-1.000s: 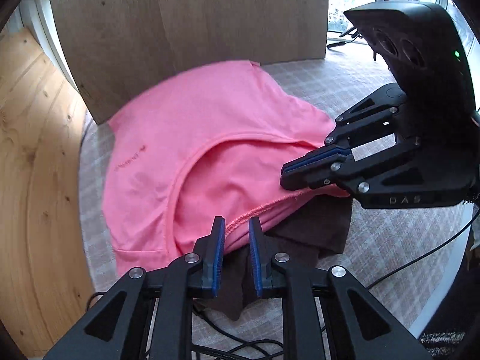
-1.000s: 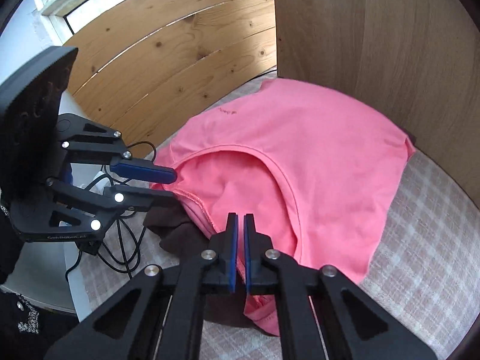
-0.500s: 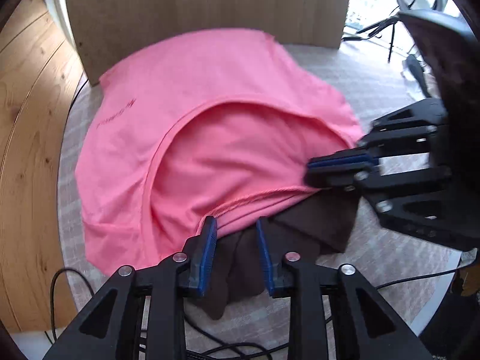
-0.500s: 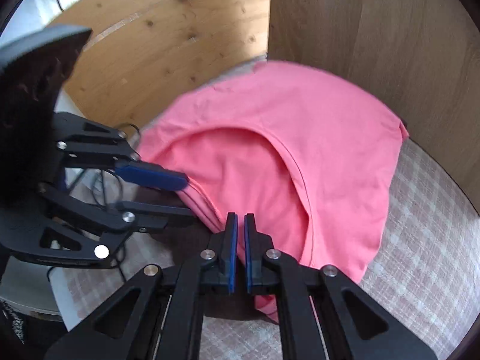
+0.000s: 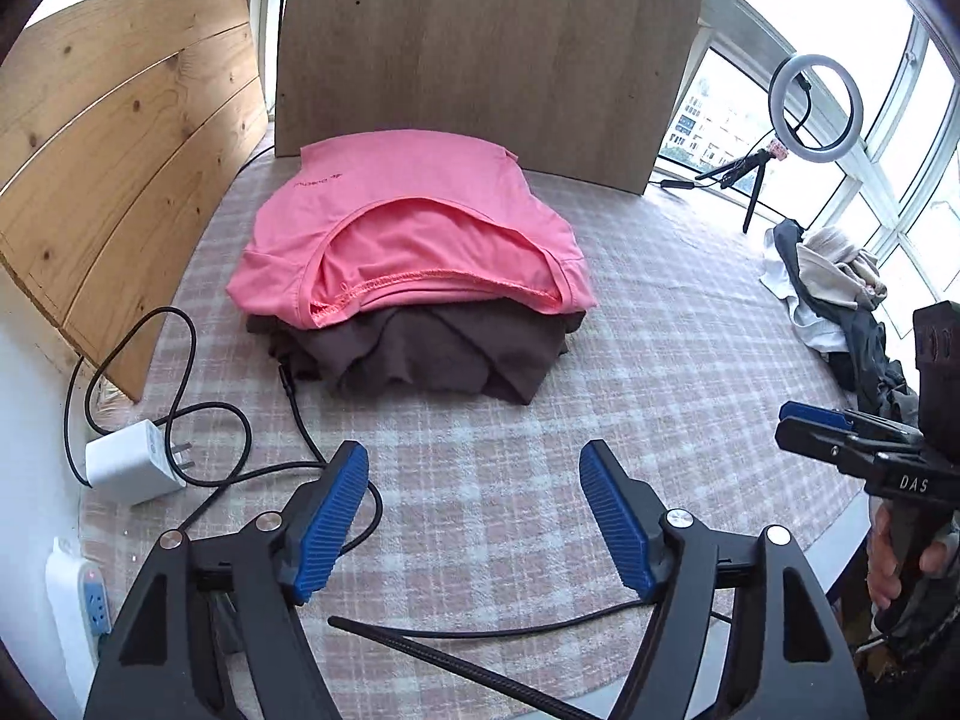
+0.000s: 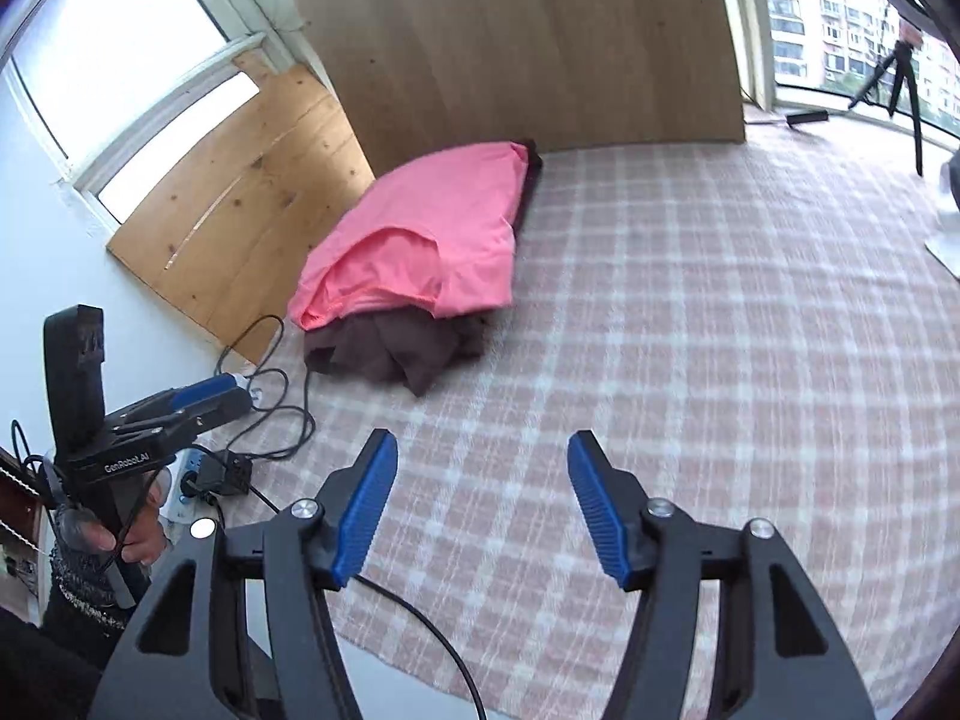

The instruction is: Fold clothes

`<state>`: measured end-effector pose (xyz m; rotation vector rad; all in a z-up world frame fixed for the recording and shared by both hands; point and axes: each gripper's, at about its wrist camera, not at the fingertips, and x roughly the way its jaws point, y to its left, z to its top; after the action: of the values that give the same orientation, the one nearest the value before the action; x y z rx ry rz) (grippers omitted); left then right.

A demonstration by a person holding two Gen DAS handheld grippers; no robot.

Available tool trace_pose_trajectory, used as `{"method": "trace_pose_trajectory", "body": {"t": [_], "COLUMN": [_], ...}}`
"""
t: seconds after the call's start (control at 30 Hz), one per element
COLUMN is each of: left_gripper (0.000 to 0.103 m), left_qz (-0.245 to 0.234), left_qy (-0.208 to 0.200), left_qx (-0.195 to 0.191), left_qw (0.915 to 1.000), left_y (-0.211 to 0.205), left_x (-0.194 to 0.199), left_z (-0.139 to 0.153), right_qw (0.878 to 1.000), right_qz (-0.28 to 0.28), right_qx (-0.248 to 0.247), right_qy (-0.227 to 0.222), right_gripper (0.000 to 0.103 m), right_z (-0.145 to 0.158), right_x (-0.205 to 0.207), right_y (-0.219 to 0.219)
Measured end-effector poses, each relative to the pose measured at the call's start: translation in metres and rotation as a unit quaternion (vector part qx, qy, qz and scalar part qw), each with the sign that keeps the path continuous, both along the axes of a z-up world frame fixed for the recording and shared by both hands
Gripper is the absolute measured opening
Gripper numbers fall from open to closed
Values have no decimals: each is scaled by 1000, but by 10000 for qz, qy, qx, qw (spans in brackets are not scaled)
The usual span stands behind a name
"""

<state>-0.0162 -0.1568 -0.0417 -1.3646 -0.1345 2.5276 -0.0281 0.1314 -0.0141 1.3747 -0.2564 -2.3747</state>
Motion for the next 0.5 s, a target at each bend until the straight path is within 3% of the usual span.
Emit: {"method": "trace_pose_trajectory", "body": {"t": [0.1,0.23,0.5], "left_gripper": [72,74,74], "left_qz": [250,510,1153], "left_qy": [70,111,75], "left_qx": [-176,-327,-320], "left_qw": [9995,9981,9928], "left_y": [10,18,44], "left_x": [12,35,90], "left_z": [5,11,23], "right_qw": [9984,9964,9976], "right_qz": [-5,-37,258], "right_qx": [532,843,589], "right_qy": [-175,99,249], "right_gripper": [59,59,60], "right_z": [-8,0,14], "right_x": [13,29,64], "right_y": [-4,-5,36]}}
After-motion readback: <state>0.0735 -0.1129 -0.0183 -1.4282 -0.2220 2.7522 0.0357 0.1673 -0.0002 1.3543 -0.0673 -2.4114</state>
